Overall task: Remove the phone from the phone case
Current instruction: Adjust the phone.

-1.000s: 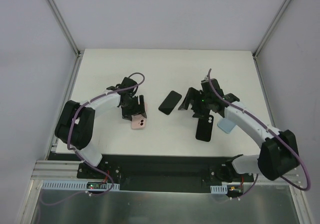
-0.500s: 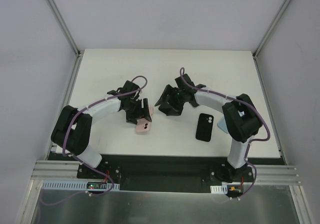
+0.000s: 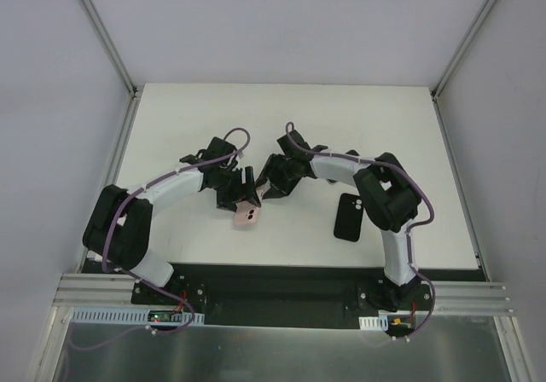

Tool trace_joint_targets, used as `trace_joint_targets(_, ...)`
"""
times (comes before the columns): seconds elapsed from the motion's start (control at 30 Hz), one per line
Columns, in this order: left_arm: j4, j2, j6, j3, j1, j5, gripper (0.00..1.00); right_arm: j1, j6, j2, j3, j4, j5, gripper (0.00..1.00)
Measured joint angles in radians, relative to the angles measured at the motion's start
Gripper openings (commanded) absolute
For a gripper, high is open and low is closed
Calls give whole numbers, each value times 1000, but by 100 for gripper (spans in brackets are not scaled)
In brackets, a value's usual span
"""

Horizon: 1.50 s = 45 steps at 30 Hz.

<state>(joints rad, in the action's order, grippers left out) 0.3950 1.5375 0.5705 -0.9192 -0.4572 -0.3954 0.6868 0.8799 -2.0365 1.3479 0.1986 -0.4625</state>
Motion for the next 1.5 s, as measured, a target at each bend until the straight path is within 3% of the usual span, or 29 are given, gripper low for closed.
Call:
trace_joint_targets(0.07,-1,-11,2,0,0,-5,47,15,13,-11,7,-8,-8,25)
trace_joint_targets(0.1,1,-18,4,1,0,-8,47,23,19,-13,10,-14,-14,9)
trace_joint_targets(0.13,4,-25,8,2,0,-9,49,28,21,-13,10,-19,-16,1)
trace_joint_targets(0.23,10,-44,22,4,14,-16,62,27,23,-13,10,-26,-29,1)
trace_joint_targets(0.27,5,-48,22,4,14,-14,72,25,22,-13,10,-30,-32,1)
trace_joint_targets(0.37,-13,-67,18,3,9,-32,87,26,16,-11,7,-26,-17,1)
trace_joint_targets(0.47,-16,-108,14,4,5,-47,92,22,-5,0,3,-8,-15,1)
trace_joint_targets(0.7,-16,-243,-24,3,4,-74,93,-8,-119,56,48,215,99,2)
trace_joint_targets(0.83,19,-235,-74,-19,-60,-32,92,-12,-166,58,136,345,170,1)
trace_joint_targets(1.07,75,-146,-141,-122,-294,162,88,-8,-186,59,181,436,198,1)
trace_joint_targets(1.27,125,-75,-169,-197,-443,432,82,-7,-186,59,183,488,199,1)
trace_joint_targets(1.5,157,-8,-185,-225,-539,665,70,-6,-189,59,243,595,224,1)
